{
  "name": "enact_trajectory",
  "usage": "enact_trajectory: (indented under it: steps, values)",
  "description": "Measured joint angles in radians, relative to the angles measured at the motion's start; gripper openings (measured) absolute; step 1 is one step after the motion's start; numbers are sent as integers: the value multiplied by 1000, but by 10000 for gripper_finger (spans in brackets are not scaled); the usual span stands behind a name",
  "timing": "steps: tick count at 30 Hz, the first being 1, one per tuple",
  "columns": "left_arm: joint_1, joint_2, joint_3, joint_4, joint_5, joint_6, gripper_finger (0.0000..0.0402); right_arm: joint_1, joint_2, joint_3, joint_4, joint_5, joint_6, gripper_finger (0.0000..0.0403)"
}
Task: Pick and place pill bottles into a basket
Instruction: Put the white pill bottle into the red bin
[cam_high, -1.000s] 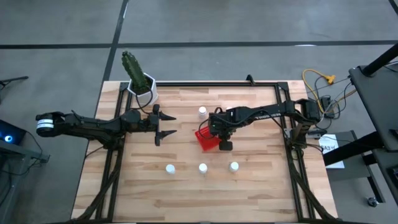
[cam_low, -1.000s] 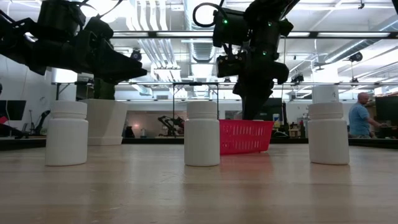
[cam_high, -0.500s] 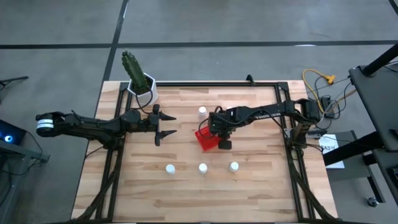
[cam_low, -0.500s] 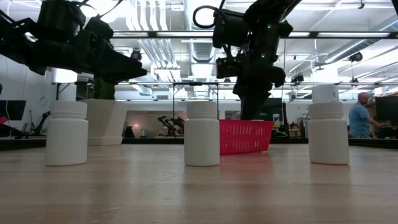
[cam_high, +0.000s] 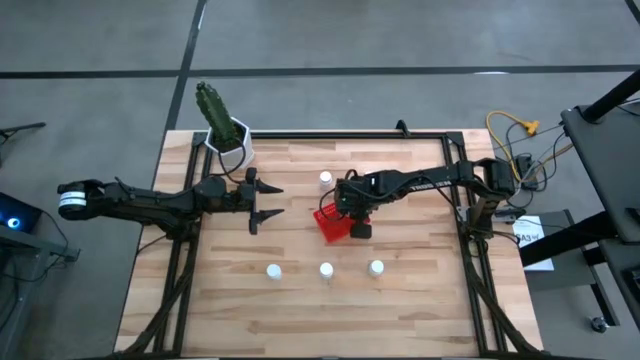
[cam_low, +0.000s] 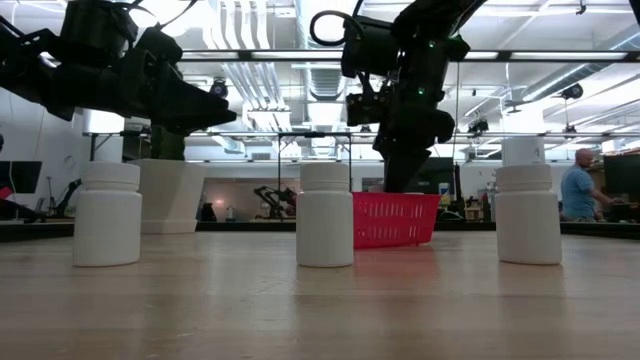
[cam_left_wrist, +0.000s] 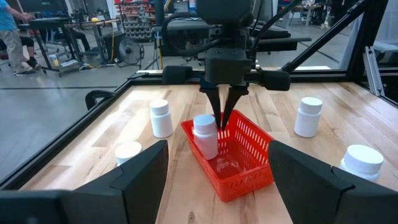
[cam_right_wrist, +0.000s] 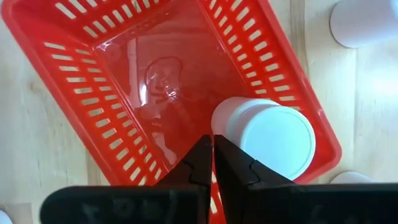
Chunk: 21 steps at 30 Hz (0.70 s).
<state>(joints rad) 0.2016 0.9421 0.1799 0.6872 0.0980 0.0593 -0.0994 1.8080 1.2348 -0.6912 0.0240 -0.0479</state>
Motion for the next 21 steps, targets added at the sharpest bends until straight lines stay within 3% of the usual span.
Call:
enact_trajectory:
  steps: [14, 21]
  values:
    - [0, 0, 0, 0, 0, 0, 258, 0, -3, -1, -6, -83, 4, 8]
    - [0, 0, 0, 3, 0, 2, 258, 1, -74, 8, -5, -87, 2, 8]
